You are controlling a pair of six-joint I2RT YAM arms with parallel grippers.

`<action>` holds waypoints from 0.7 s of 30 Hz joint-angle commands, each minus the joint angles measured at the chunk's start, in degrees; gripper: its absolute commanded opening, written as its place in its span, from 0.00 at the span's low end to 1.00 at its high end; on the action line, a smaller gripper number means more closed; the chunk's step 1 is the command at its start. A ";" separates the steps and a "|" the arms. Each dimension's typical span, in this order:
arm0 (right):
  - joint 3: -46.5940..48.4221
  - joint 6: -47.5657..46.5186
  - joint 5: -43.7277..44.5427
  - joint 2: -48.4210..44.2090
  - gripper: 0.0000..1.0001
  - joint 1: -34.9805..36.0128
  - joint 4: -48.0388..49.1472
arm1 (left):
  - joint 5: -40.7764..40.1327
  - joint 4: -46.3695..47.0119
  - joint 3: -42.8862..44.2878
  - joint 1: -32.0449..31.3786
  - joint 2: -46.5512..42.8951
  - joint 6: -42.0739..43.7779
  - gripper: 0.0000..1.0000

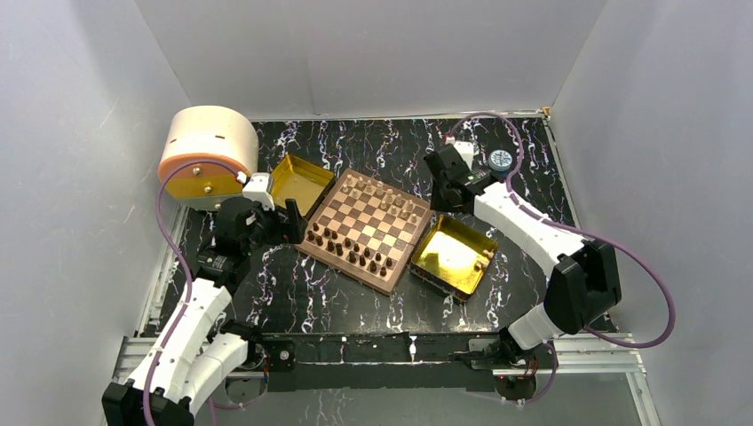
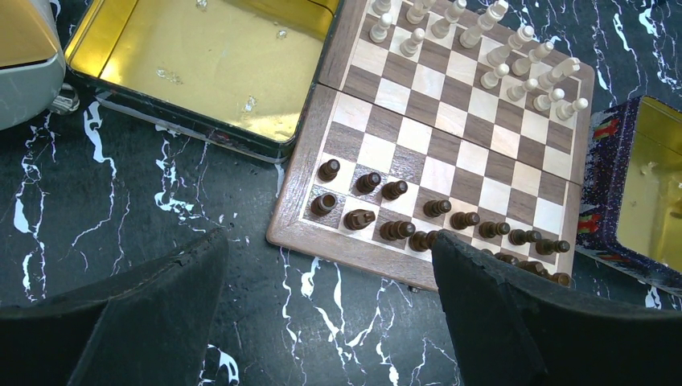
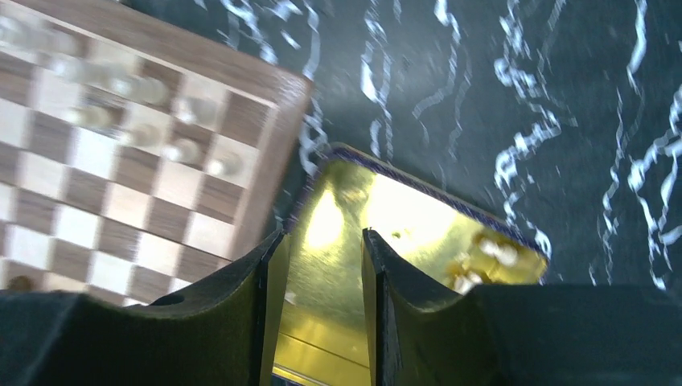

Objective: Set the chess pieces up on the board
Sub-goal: Pick up the chess piece from the storage box.

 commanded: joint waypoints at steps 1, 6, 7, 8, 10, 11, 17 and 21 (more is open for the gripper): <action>-4.88 8.89 6.80 -1.88 0.46 -0.27 -8.42 | 0.49 0.95 -0.27 -0.31 -1.64 0.34 0.94; -9.72 8.42 9.13 -1.34 0.45 -1.13 -9.35 | 0.56 0.95 -0.29 -0.79 -1.80 0.34 0.94; -9.92 5.45 8.21 -0.89 0.45 -1.20 -8.76 | 0.55 0.97 -0.28 -0.89 -1.89 0.38 0.94; -9.65 0.13 5.25 -0.18 0.45 -1.21 -7.72 | 0.48 0.95 -0.25 -0.90 -2.00 0.36 0.94; -7.82 -7.27 0.49 1.93 0.40 -1.18 -8.01 | 0.54 0.99 -0.25 -1.06 -2.07 0.38 0.94; -6.39 -8.82 0.89 3.14 0.39 -1.21 -9.42 | 0.54 1.02 -0.26 -1.15 -2.08 0.39 0.94; -4.13 -18.70 5.75 5.08 0.39 -1.19 -10.10 | 0.33 0.79 -0.20 -2.08 -2.61 0.47 0.94; -8.91 -24.81 6.78 1.96 0.37 -1.15 -7.69 | -0.06 0.53 -0.07 -2.96 -2.78 0.65 0.94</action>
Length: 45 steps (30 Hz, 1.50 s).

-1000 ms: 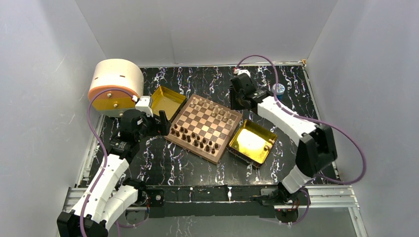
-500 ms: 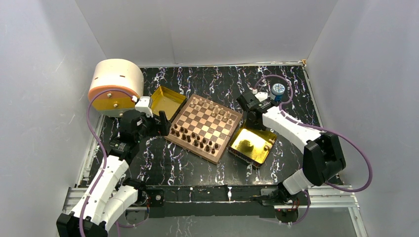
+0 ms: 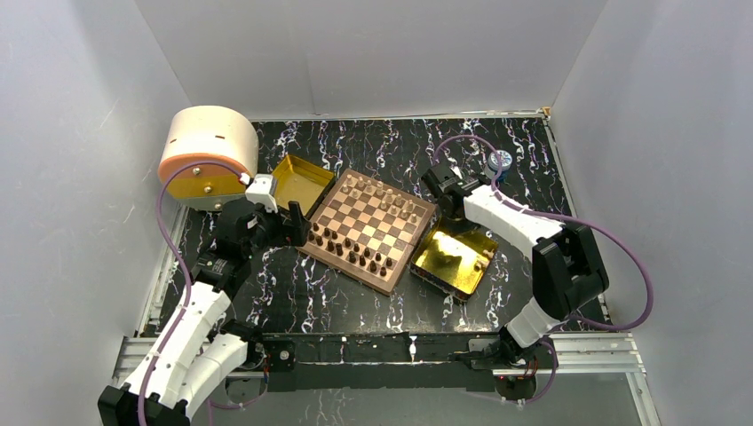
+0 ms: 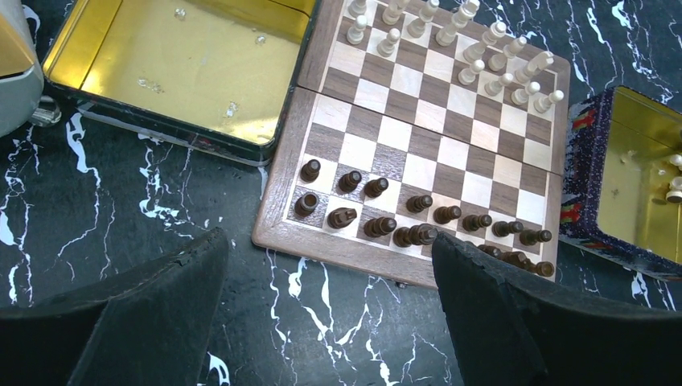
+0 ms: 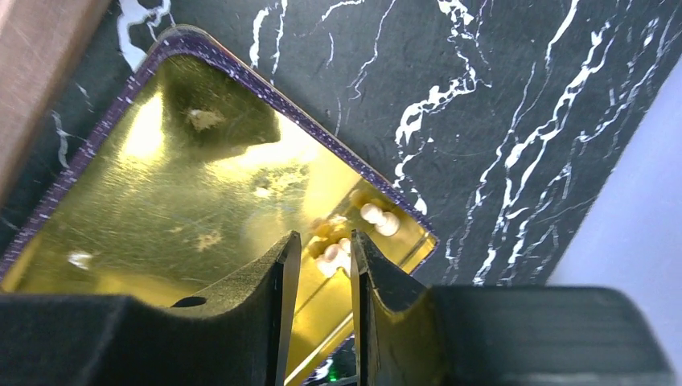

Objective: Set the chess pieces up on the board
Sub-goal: Pick up the chess piece from the storage box.

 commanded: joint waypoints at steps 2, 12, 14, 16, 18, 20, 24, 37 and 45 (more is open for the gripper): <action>-3.75 -13.49 0.22 -4.31 0.37 0.01 0.66 | -0.10 0.61 0.09 -1.30 -1.34 0.63 0.94; -11.22 -21.55 -8.68 -6.88 0.38 0.02 1.13 | -0.34 0.37 0.12 -2.62 -1.94 0.63 0.94; -10.96 -20.85 -7.97 -6.05 0.38 0.01 0.79 | -0.38 0.40 0.17 -2.99 -1.88 0.63 0.94; -10.96 -21.22 -8.17 -5.88 0.38 0.09 1.14 | -0.31 0.30 0.21 -3.36 -1.73 0.58 0.94; -10.96 -21.56 -6.54 -5.68 0.38 0.01 1.99 | -0.45 0.27 0.18 -3.68 -1.77 0.71 0.94; -11.01 -21.87 -6.48 -5.25 0.38 0.03 2.59 | -0.68 0.18 0.21 -3.87 -1.80 0.72 0.94; -11.64 -22.24 -5.65 -3.61 0.39 0.01 2.85 | -0.80 0.13 0.28 -3.97 -1.75 0.74 0.94; -12.69 -22.50 -1.68 -0.18 0.39 0.05 3.58 | -0.72 0.18 0.21 -4.29 -1.84 0.79 0.94; -12.65 -22.86 -1.07 0.97 0.38 0.05 4.34 | -1.09 0.07 0.30 -4.75 -2.38 0.97 0.94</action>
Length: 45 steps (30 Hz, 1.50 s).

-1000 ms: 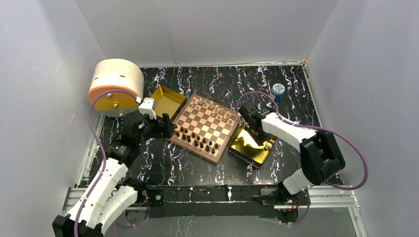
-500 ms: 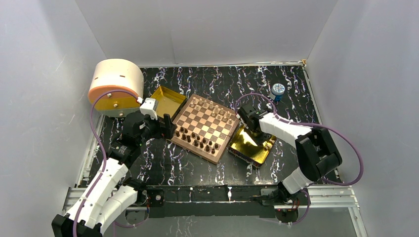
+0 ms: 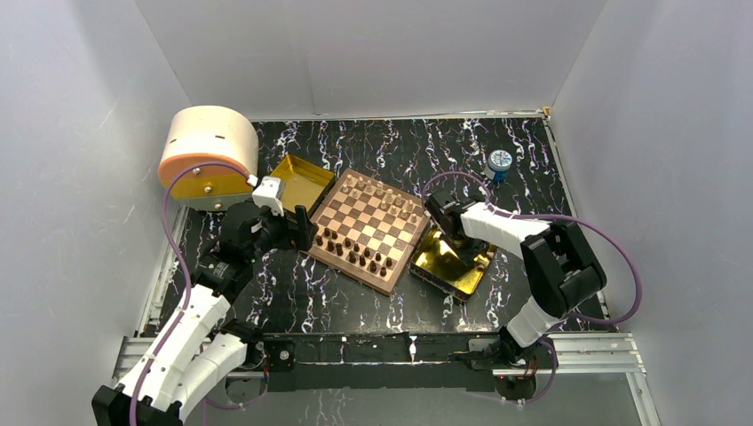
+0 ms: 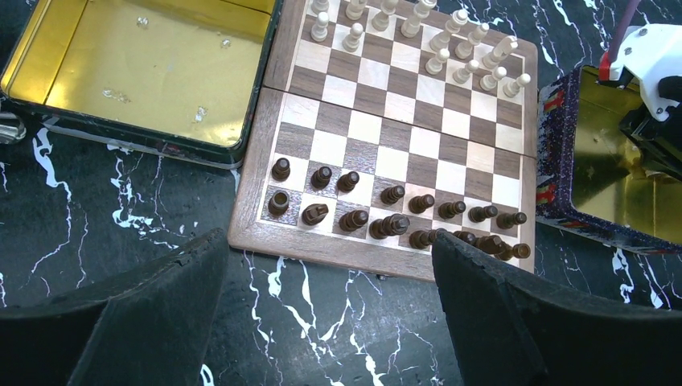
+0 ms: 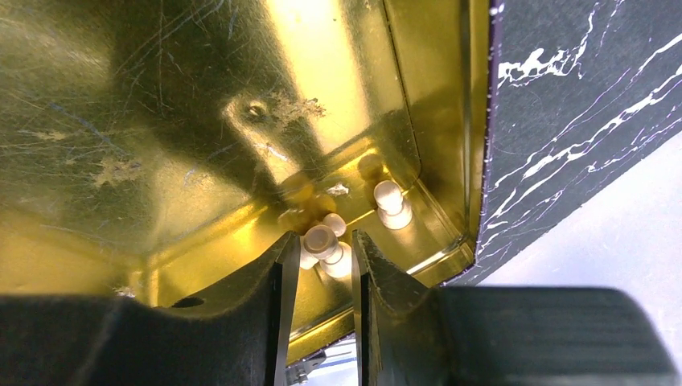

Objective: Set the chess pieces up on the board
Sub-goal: Pick up the chess piece from the storage box.

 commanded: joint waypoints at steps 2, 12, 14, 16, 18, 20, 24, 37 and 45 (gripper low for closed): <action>0.40 -1.31 1.96 0.53 0.37 0.05 1.00 | -0.87 0.00 0.35 -0.47 -1.48 0.91 0.94; 0.32 -2.18 2.33 0.91 0.33 0.01 2.10 | -1.26 -0.12 0.40 -0.74 -1.68 1.00 0.95; 0.44 -2.30 2.28 1.14 0.33 0.01 2.10 | -1.22 -0.18 0.43 -0.80 -1.78 1.05 0.95; 0.74 -2.38 2.35 1.43 0.31 0.03 1.61 | -1.33 -0.12 0.45 -0.83 -1.82 1.09 0.94; 1.09 -2.19 2.88 1.37 0.28 0.03 1.20 | -1.39 -0.14 0.41 -0.83 -2.00 1.09 0.95; 1.54 -2.07 3.05 1.00 0.26 0.09 0.52 | -1.52 -0.32 0.45 -0.83 -1.92 1.16 0.94; 2.59 -1.56 2.77 -0.16 0.21 0.03 -1.31 | -1.59 -0.37 0.53 -0.91 -1.92 1.18 0.94; 4.71 -2.19 -0.18 -4.52 0.19 0.01 1.43 | -2.21 -0.39 0.50 -0.91 -1.80 1.18 0.94; 8.30 -2.46 1.83 -4.70 0.18 0.09 0.87 | -3.02 -0.47 0.36 -0.91 -2.19 1.10 0.94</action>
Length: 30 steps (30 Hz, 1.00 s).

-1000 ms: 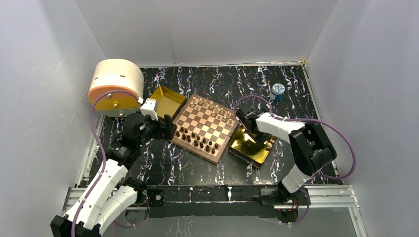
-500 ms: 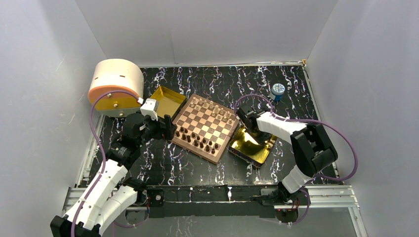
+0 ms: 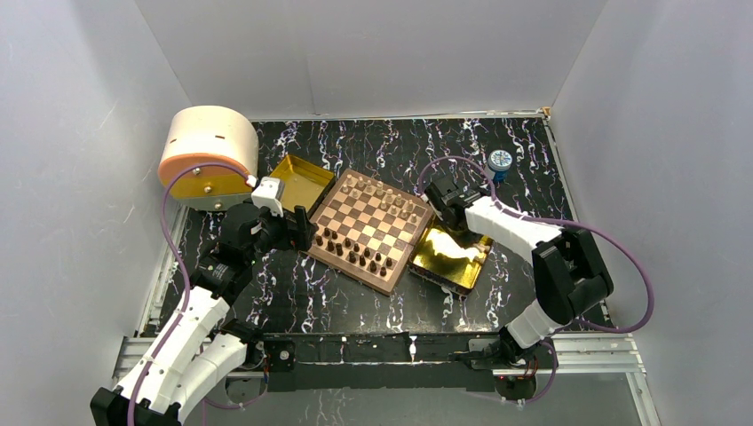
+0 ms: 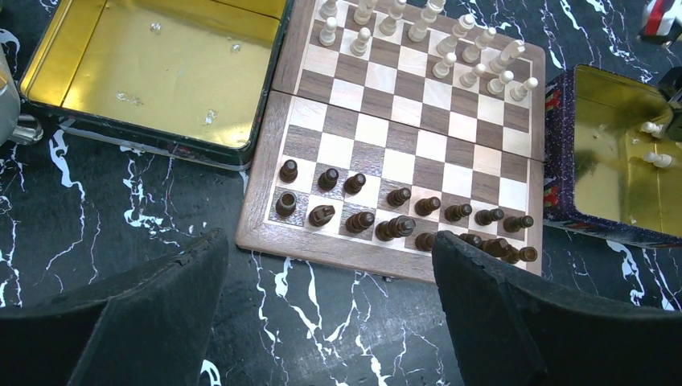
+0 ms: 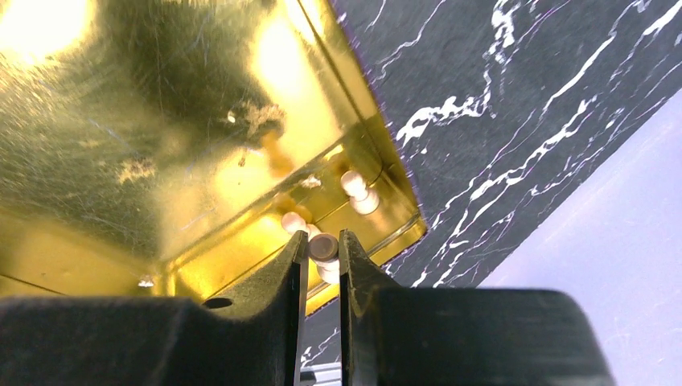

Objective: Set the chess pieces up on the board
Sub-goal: Pick up the chess piece from the storage box, then place the chess piece on the chessboard.

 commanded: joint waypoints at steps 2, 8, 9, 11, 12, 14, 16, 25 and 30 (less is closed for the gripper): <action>4.54 -0.29 1.29 -2.76 0.18 0.01 0.46 | -1.23 -0.32 0.30 -0.19 -1.46 0.55 0.94; 4.47 1.19 -2.11 -7.25 0.18 0.01 4.50 | -1.23 -0.23 0.10 -0.19 -1.66 -0.12 0.93; 5.08 1.88 -3.49 -7.79 0.18 0.06 4.86 | -1.23 -0.22 0.15 -0.19 -1.49 -0.34 0.92; 6.96 3.64 -6.38 -8.73 0.18 0.03 5.13 | -0.42 -0.37 0.44 -0.19 -0.98 -1.14 0.92; 8.12 4.59 -7.41 -9.17 0.19 0.06 5.07 | 0.61 -0.24 0.79 -0.19 -0.67 -1.86 0.92; 10.52 7.52 -9.30 -9.88 0.19 0.01 5.02 | 3.77 -0.24 2.04 -0.19 0.28 -3.80 0.91; 13.17 11.88 -12.51 -10.43 0.19 0.05 4.57 | 8.27 0.07 3.64 -0.19 1.63 -6.23 0.90; 10.82 34.78 -40.88 -17.22 0.20 0.01 24.05 | 26.89 11.79 7.75 -0.19 9.01 -19.63 0.81; 5.06 50.08 -46.03 -19.84 0.17 0.10 41.09 | 30.89 20.43 9.05 -0.56 14.32 -25.07 0.75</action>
